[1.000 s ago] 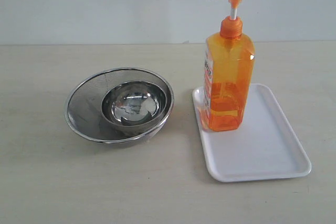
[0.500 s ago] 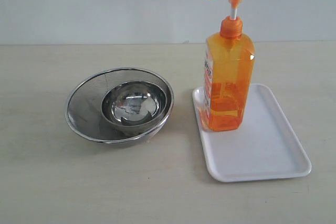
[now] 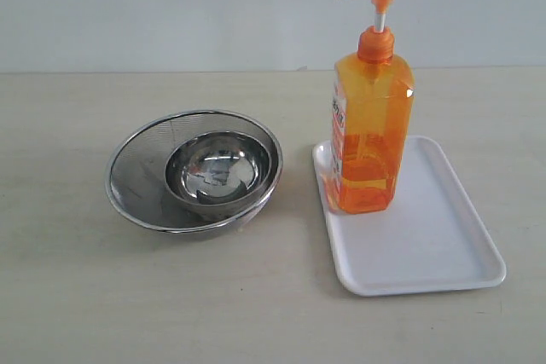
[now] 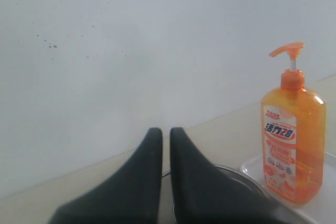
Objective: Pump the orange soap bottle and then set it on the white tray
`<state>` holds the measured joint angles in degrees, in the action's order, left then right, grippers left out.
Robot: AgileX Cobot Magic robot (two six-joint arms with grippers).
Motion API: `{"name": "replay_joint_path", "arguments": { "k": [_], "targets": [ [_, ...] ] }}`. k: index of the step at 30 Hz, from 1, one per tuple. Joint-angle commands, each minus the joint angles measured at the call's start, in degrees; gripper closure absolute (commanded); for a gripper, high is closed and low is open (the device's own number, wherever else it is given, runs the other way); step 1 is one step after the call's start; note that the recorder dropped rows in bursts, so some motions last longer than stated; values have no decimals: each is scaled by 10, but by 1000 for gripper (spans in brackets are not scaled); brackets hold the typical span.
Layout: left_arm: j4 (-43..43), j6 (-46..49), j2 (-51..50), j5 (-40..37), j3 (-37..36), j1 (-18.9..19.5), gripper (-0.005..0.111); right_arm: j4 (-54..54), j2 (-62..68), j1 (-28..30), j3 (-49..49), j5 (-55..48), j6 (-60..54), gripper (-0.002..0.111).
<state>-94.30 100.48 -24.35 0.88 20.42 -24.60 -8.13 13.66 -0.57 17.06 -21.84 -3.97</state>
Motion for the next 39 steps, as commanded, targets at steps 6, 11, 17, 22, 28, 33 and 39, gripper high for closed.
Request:
{"name": "replay_joint_path", "arguments": {
  "k": [6, 11, 17, 22, 28, 33, 39],
  "targets": [
    [-6, -7, 3, 4, -2, 0, 102, 0, -82, 1, -68, 6, -27, 109],
    [-6, -7, 3, 4, -2, 0, 102, -3, -137, 1, -122, 24, -19, 109],
    [-6, -7, 5, 4, -2, 0, 102, -18, -137, 1, -171, 34, -5, 109],
    [-6, -7, 5, 4, -2, 0, 102, -15, -137, 1, -171, 30, -48, 109],
    [-6, -7, 5, 4, -2, 0, 102, -15, -137, 1, -171, 30, -20, 109],
    [-6, -7, 5, 4, -2, 0, 102, 12, -137, 1, -171, 30, -6, 109],
    [-6, -7, 5, 4, -2, 0, 102, 32, -137, 1, -171, 31, 7, 109]
  ]
}}
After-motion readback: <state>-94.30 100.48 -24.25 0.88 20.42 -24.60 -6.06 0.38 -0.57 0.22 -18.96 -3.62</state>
